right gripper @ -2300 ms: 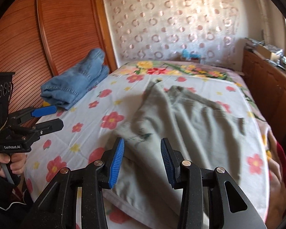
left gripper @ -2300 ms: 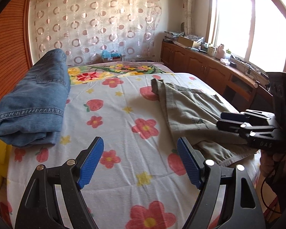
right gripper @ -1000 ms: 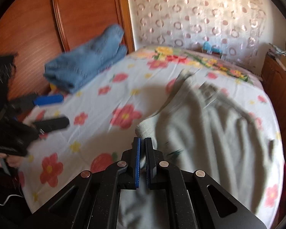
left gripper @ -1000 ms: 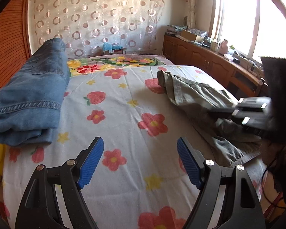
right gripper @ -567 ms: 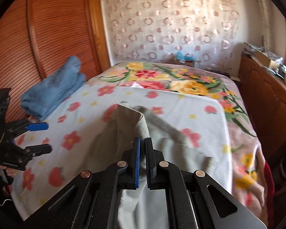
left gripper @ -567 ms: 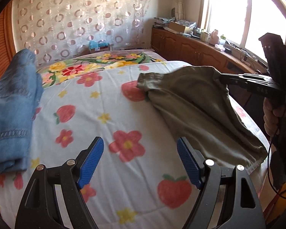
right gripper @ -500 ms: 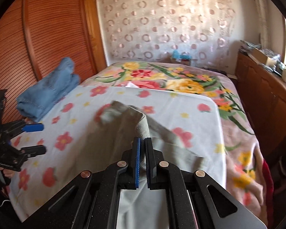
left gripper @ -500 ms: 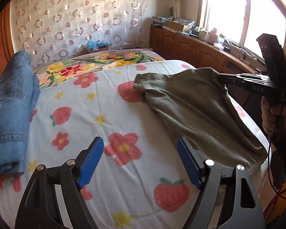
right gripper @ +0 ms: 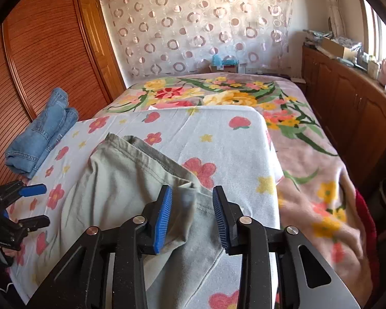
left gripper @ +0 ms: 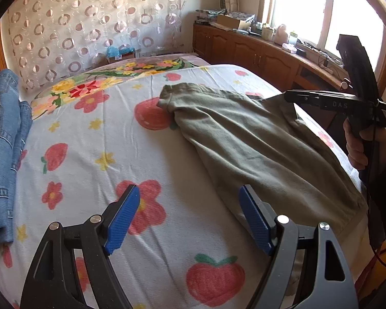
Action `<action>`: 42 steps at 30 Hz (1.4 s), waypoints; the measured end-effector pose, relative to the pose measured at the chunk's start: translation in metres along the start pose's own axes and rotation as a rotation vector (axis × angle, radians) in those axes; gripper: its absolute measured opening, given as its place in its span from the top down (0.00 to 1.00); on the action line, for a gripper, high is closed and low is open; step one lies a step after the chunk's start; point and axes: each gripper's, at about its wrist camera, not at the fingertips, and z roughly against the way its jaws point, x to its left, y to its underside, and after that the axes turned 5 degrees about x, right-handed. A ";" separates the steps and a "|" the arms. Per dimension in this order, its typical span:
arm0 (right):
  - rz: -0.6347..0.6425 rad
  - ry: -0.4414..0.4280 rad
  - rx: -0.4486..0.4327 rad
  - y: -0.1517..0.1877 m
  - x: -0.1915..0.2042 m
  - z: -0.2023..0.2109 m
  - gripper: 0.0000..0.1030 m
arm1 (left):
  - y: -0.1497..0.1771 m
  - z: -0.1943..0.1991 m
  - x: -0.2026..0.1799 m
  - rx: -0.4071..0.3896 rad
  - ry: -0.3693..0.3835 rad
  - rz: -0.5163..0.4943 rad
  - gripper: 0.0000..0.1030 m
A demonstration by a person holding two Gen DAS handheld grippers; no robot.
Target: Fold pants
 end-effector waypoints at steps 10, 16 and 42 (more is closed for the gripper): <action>-0.011 0.020 0.069 -0.006 -0.026 -0.020 0.91 | 0.004 -0.007 -0.004 0.023 0.003 -0.005 0.22; -0.006 0.043 -0.030 -0.009 -0.032 0.002 0.97 | 0.005 -0.008 -0.003 0.020 0.007 -0.001 0.22; -0.008 0.098 0.025 0.075 0.007 0.053 0.68 | 0.030 0.024 -0.028 -0.036 0.044 -0.038 0.22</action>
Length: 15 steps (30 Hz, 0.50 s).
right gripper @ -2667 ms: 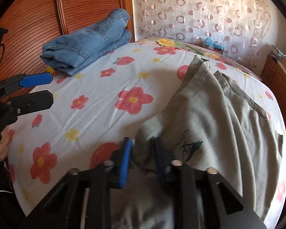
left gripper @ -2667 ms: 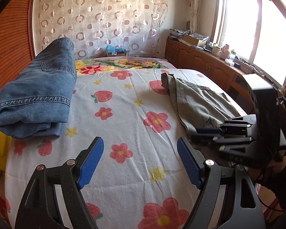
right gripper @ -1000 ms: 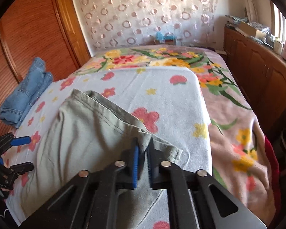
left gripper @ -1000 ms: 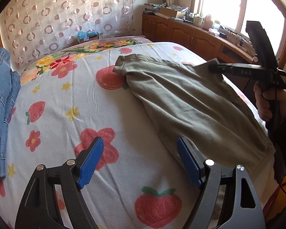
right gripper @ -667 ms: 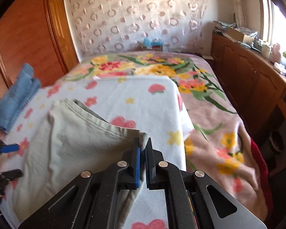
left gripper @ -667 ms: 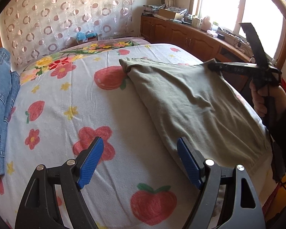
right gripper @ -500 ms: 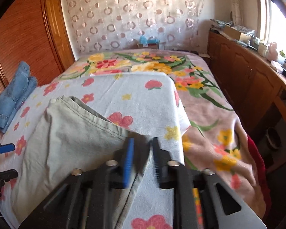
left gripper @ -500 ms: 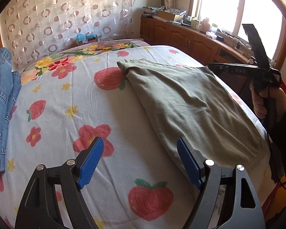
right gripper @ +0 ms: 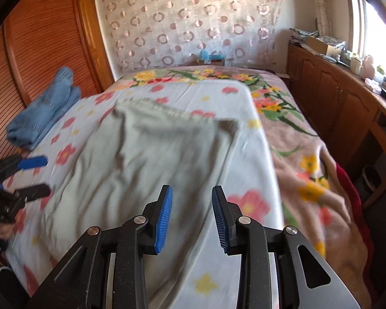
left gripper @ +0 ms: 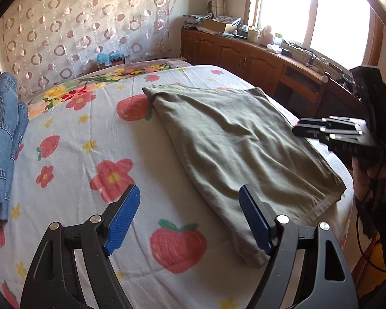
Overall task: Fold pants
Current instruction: 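Move the left tool to the cuff end of the folded pants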
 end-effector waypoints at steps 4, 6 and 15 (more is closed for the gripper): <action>0.023 0.010 0.014 0.011 0.010 0.000 0.68 | 0.006 0.000 -0.005 0.004 0.006 -0.007 0.22; 0.022 0.011 0.021 0.013 0.009 0.000 0.68 | 0.008 0.001 -0.008 0.006 0.005 -0.013 0.22; 0.052 0.048 0.029 0.012 0.020 0.000 0.68 | 0.022 0.007 -0.015 0.010 0.007 -0.013 0.22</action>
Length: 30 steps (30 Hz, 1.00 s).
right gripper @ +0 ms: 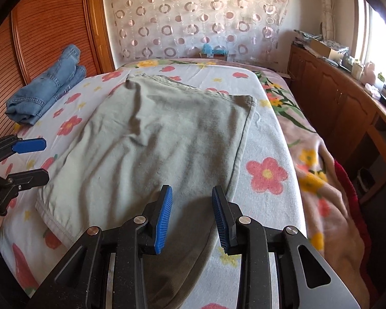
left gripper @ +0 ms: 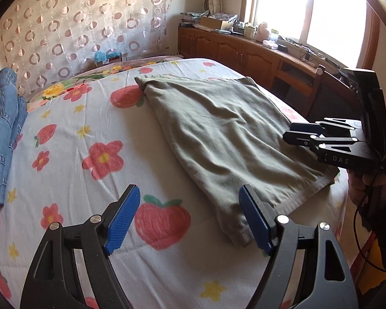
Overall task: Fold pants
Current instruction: 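Move the left tool to the cuff end of the folded pants, then close the left tool on the cuff end of the folded pants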
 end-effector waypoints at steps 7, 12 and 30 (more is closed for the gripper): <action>-0.021 -0.001 -0.012 0.006 0.004 0.011 0.67 | 0.008 0.006 -0.005 0.002 0.018 -0.014 0.23; -0.059 -0.020 -0.003 0.021 0.005 0.024 0.67 | 0.013 0.007 -0.007 0.003 0.057 -0.018 0.35; -0.149 -0.066 0.017 0.050 -0.002 0.047 0.67 | 0.024 0.001 -0.025 0.047 0.162 -0.065 0.71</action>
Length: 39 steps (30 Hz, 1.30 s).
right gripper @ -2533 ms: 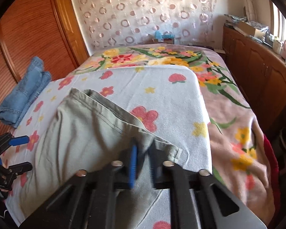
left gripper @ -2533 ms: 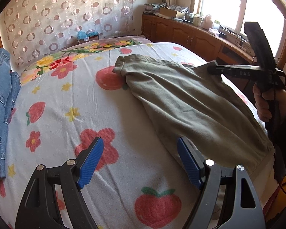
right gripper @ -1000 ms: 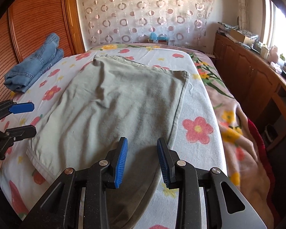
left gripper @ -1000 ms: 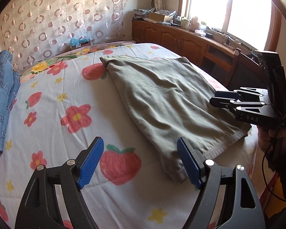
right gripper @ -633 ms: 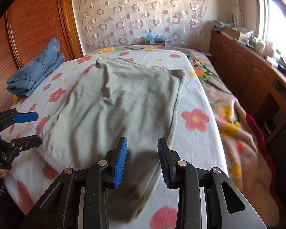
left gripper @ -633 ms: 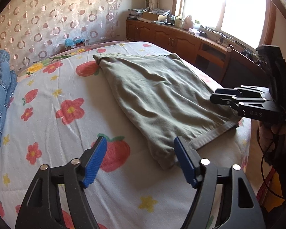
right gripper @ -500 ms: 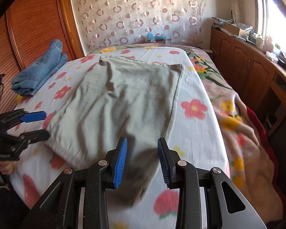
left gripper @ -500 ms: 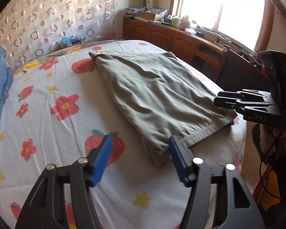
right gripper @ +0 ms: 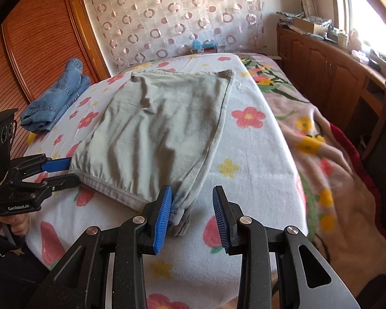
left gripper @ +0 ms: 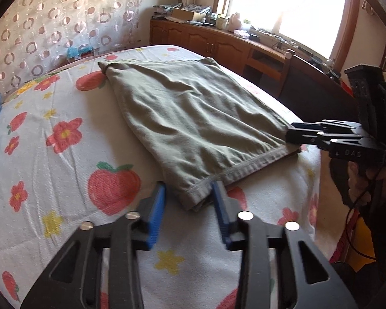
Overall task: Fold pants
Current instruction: 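Close the left tool on the cuff end of the folded pants, then lift the folded pants with the left tool while the right tool grips the other end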
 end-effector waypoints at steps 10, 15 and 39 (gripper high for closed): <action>0.019 -0.047 -0.015 0.001 0.001 0.003 0.89 | -0.003 0.012 0.001 -0.034 0.017 -0.007 0.85; 0.014 -0.044 -0.043 0.002 0.005 0.009 0.89 | -0.002 0.015 0.004 -0.028 0.009 -0.005 0.85; -0.006 -0.020 -0.005 0.010 0.014 -0.006 0.78 | 0.006 0.004 0.011 -0.014 0.011 0.027 0.82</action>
